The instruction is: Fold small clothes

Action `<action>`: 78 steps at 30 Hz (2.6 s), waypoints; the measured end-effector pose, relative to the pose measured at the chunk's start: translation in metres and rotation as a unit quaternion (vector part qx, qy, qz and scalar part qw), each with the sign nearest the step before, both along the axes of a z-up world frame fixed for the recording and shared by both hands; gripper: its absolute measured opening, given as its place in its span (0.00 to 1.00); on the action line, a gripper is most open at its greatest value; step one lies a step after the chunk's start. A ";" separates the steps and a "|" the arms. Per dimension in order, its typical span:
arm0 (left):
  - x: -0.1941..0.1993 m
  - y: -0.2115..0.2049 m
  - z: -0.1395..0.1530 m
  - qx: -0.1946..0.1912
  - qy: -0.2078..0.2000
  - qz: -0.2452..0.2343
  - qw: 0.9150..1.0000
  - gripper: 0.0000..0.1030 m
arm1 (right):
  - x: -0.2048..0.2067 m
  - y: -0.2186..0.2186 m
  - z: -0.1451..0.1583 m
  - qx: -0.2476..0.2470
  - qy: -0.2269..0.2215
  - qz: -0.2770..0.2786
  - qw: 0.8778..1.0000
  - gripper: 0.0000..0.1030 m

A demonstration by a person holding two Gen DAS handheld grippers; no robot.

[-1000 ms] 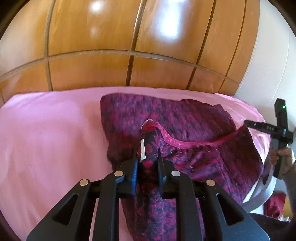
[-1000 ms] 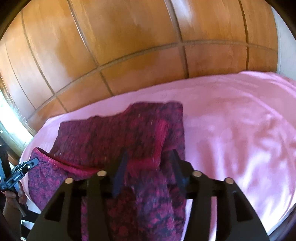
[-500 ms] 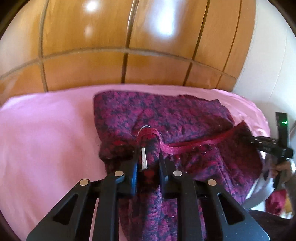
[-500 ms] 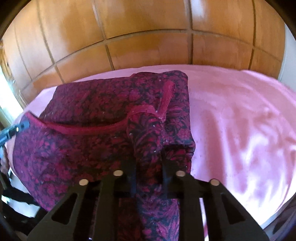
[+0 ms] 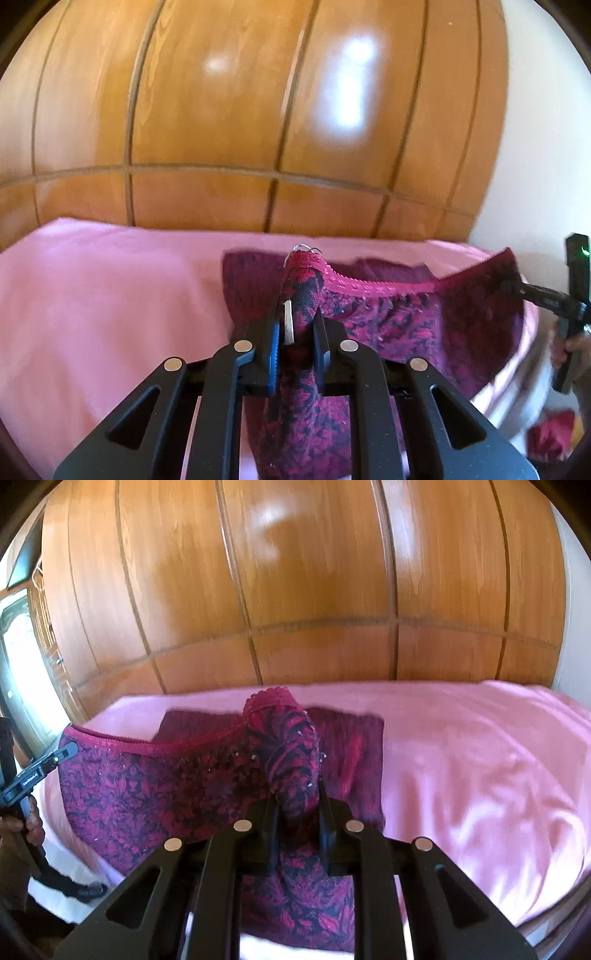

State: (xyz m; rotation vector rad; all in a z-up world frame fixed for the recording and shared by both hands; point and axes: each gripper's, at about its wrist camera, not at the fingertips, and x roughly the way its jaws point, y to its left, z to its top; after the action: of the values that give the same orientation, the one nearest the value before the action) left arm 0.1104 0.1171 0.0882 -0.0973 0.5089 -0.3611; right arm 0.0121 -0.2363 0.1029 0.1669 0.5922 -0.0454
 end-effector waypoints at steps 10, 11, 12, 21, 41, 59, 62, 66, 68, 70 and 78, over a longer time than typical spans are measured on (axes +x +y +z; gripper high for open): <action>0.134 -0.021 0.002 0.018 0.014 0.038 0.999 0.12 | 0.119 -0.034 0.004 -0.007 -0.010 -0.065 0.998 0.15; 0.150 -0.022 0.000 0.018 0.021 0.045 0.999 0.12 | 0.132 -0.037 0.003 -0.012 -0.007 -0.072 0.997 0.15; 0.161 -0.023 -0.003 0.016 0.030 0.048 0.998 0.12 | 0.142 -0.038 0.001 -0.020 -0.005 -0.078 0.997 0.15; 0.247 -0.035 -0.072 0.061 0.137 0.083 0.985 0.12 | 0.228 -0.069 -0.065 -0.024 0.098 -0.118 0.988 0.15; 0.114 -0.028 -0.064 0.037 0.071 0.046 0.996 0.42 | 0.148 -0.004 -0.044 0.005 0.047 -0.013 0.999 0.55; 0.064 -0.070 -0.068 0.047 0.083 0.014 0.995 0.42 | 0.108 -0.016 -0.068 0.077 0.051 -0.042 0.995 0.54; 0.057 -0.090 -0.083 0.069 0.093 -0.003 0.993 0.42 | 0.085 -0.019 -0.075 0.085 0.056 -0.053 0.993 0.54; 0.074 -0.087 -0.111 0.033 0.138 0.005 0.990 0.44 | 0.077 -0.044 -0.101 0.129 0.074 -0.079 0.986 0.41; 0.072 -0.089 -0.106 0.037 0.135 0.010 0.990 0.44 | 0.077 -0.047 -0.107 0.132 0.061 -0.075 0.986 0.41; 0.064 -0.089 -0.097 0.033 0.130 0.014 0.991 0.44 | 0.074 -0.042 -0.106 0.115 0.057 -0.075 0.989 0.42; 0.048 -0.006 -0.058 -0.051 0.109 0.100 0.988 0.49 | 0.068 -0.045 -0.107 0.140 0.044 -0.073 0.986 0.43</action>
State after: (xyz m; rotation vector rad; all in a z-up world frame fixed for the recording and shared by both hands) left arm 0.1588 0.1114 0.0306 -0.2873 0.6907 -0.1795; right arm 0.0801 -0.2814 -0.0042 0.4838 0.6721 -0.1108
